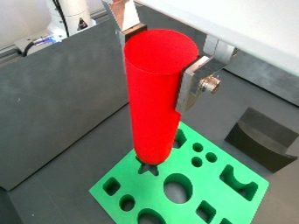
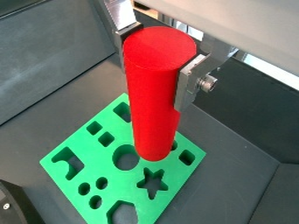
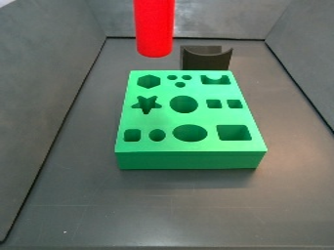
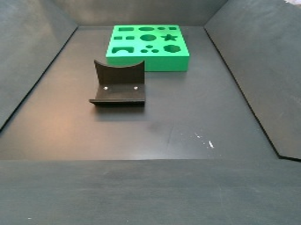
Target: Insert the round object.
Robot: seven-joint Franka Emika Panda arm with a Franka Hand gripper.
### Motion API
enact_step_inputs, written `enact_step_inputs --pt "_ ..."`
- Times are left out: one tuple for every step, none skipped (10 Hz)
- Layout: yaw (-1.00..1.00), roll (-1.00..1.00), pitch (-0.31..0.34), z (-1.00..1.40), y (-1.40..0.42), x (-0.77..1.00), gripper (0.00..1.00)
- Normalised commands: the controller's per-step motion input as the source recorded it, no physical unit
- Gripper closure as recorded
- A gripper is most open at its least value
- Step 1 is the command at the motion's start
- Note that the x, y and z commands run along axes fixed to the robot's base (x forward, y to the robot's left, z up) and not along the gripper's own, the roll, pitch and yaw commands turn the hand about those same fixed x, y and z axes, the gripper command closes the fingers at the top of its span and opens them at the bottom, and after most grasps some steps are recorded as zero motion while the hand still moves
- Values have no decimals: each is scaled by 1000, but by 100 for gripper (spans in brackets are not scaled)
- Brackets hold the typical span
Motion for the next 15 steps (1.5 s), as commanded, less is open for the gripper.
enact_step_inputs --pt "-57 0 -114 -314 -126 277 100" --pt "0 39 -256 -683 -160 234 100" --pt "0 43 -251 -703 -106 240 100" --pt "0 46 -239 -706 -91 357 100" --pt "-34 0 -200 -700 71 414 100" --pt "0 0 -110 -591 314 457 100" --pt "0 14 -37 -503 346 423 100" --pt "0 0 -23 -443 269 286 100" --pt "-23 0 -21 -337 54 243 100" --pt "-37 0 -24 -189 6 26 100" --pt "-34 0 -43 -214 0 0 100" --pt "-17 81 0 -257 51 0 100" --pt "0 176 0 -220 14 -6 100" --pt "0 193 26 -189 37 6 100" --pt "0 151 40 -189 69 131 100"
